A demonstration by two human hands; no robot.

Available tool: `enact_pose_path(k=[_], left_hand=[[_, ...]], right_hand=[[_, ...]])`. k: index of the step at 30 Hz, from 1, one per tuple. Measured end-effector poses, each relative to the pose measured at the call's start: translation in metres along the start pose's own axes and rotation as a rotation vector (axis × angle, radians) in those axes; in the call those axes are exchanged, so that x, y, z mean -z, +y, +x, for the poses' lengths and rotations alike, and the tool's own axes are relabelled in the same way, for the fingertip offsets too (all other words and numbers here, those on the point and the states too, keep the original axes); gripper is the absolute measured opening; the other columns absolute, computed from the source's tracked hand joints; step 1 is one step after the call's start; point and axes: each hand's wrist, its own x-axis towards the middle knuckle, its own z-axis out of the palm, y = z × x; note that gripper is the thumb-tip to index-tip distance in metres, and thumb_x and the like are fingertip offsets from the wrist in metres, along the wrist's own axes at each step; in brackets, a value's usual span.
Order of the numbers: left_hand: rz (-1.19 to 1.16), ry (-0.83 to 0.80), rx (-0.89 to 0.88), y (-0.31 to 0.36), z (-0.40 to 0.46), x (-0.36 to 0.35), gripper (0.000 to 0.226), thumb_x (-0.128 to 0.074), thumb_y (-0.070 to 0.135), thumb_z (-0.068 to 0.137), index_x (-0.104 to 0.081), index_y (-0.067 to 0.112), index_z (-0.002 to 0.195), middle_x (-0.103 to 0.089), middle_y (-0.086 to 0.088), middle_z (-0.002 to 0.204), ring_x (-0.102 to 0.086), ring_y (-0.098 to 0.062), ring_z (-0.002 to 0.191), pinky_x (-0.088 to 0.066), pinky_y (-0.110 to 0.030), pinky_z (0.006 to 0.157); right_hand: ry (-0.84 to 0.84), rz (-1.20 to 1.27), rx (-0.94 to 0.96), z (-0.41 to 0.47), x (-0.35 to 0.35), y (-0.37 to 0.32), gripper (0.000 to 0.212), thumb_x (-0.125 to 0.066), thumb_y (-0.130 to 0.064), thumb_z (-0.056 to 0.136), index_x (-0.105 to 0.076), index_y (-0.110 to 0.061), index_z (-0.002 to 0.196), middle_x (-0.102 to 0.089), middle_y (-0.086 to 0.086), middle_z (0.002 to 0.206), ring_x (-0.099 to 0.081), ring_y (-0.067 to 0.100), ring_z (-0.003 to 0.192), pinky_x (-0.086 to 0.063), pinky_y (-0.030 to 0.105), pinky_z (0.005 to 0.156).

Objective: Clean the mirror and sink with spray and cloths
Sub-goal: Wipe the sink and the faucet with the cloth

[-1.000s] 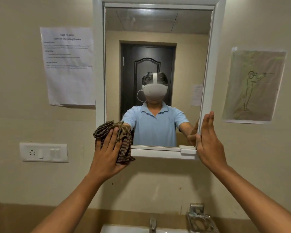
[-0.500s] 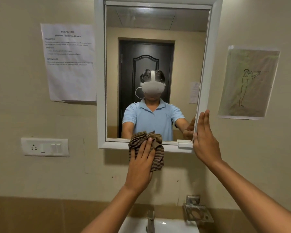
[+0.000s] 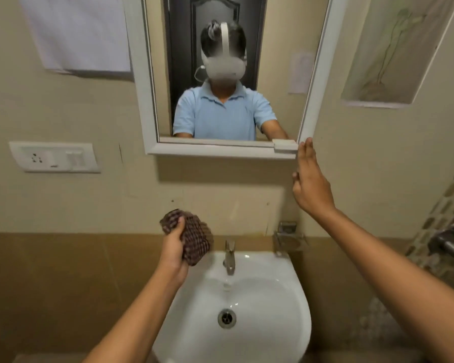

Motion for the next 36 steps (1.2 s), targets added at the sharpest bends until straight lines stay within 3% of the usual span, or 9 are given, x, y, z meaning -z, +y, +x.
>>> enact_pose_path(k=[2,6,10,13,21,26,30,34,36], left_hand=[[-0.079,0.047,0.096,-0.015,-0.005,0.033,0.038,-0.050,0.034,0.100,-0.066,0.003,0.114,-0.069,-0.017,0.112,-0.064,-0.035,0.105,-0.046,-0.055,0.101],[-0.114,0.163,0.183,-0.041,-0.014,0.084,0.037,-0.050,0.032,0.100,-0.064,0.002,0.118,-0.066,-0.015,0.112,-0.063,-0.033,0.100,-0.046,-0.052,0.099],[-0.093,0.197,0.233,-0.058,-0.020,0.110,0.031,-0.051,0.027,0.100,-0.064,0.006,0.119,-0.067,-0.013,0.109,-0.064,-0.031,0.097,-0.049,-0.051,0.093],[-0.043,0.226,0.242,-0.067,-0.013,0.114,0.030,-0.051,0.025,0.100,-0.063,0.006,0.120,-0.066,-0.013,0.107,-0.064,-0.031,0.095,-0.051,-0.050,0.089],[0.151,0.282,0.196,-0.094,0.024,0.105,0.030,-0.057,0.018,0.098,-0.064,0.004,0.124,-0.067,-0.017,0.122,-0.064,-0.038,0.112,-0.051,-0.055,0.095],[0.241,0.319,0.136,-0.108,0.053,0.100,0.029,-0.060,0.013,0.095,-0.065,0.011,0.124,-0.067,-0.016,0.123,-0.063,-0.038,0.116,-0.049,-0.058,0.099],[0.391,0.338,0.066,-0.109,0.068,0.079,0.014,-0.058,0.009,0.097,-0.067,0.019,0.102,-0.070,-0.007,0.102,-0.066,-0.031,0.101,-0.051,-0.049,0.095],[0.641,0.280,-0.060,-0.109,0.091,0.062,0.009,-0.059,0.010,0.097,-0.064,0.018,0.098,-0.064,-0.008,0.095,-0.060,-0.026,0.094,-0.050,-0.036,0.082],[0.773,0.268,-0.085,-0.110,0.110,0.067,0.015,-0.066,0.023,0.091,-0.067,0.016,0.104,-0.069,-0.006,0.103,-0.066,-0.028,0.102,-0.052,-0.042,0.096]], right_hand=[[-0.018,-0.009,-0.013,-0.006,-0.003,-0.002,0.078,-0.041,-0.005,0.094,0.007,-0.019,0.154,0.016,-0.008,0.161,-0.021,0.020,0.146,-0.045,0.025,0.062],[-0.045,0.005,-0.024,-0.031,-0.015,-0.001,0.076,-0.040,-0.007,0.095,0.006,-0.021,0.154,0.012,-0.007,0.162,-0.014,0.018,0.148,-0.047,0.027,0.071],[-0.180,0.039,-0.060,-0.088,-0.051,0.005,0.069,-0.041,-0.010,0.098,-0.004,-0.021,0.155,0.006,-0.005,0.163,0.000,0.010,0.148,-0.028,0.031,0.109],[-0.329,0.068,-0.048,-0.141,-0.086,0.008,0.060,-0.043,-0.012,0.099,-0.019,-0.018,0.154,-0.005,0.000,0.162,-0.005,0.015,0.149,-0.018,0.043,0.119],[-0.569,0.152,-0.084,-0.212,-0.163,0.013,0.049,-0.042,-0.018,0.101,-0.034,-0.012,0.148,-0.021,0.003,0.160,-0.018,0.017,0.148,-0.025,0.029,0.114],[-0.628,0.173,-0.049,-0.208,-0.195,0.032,0.048,-0.041,-0.018,0.101,-0.034,-0.009,0.148,-0.023,0.006,0.159,-0.020,0.019,0.147,-0.034,0.034,0.112],[-0.675,0.169,-0.042,-0.200,-0.213,0.050,0.050,-0.040,-0.018,0.101,-0.030,-0.009,0.149,-0.021,0.007,0.160,-0.019,0.020,0.147,-0.030,0.032,0.113],[-0.739,0.145,-0.013,-0.189,-0.233,0.066,0.052,-0.041,-0.018,0.100,-0.028,-0.007,0.149,-0.021,0.009,0.159,-0.019,0.022,0.147,-0.027,0.035,0.115],[-0.761,0.120,0.000,-0.184,-0.243,0.070,0.052,-0.042,-0.018,0.100,-0.029,-0.005,0.148,-0.022,0.011,0.159,-0.021,0.023,0.147,-0.029,0.035,0.114]])
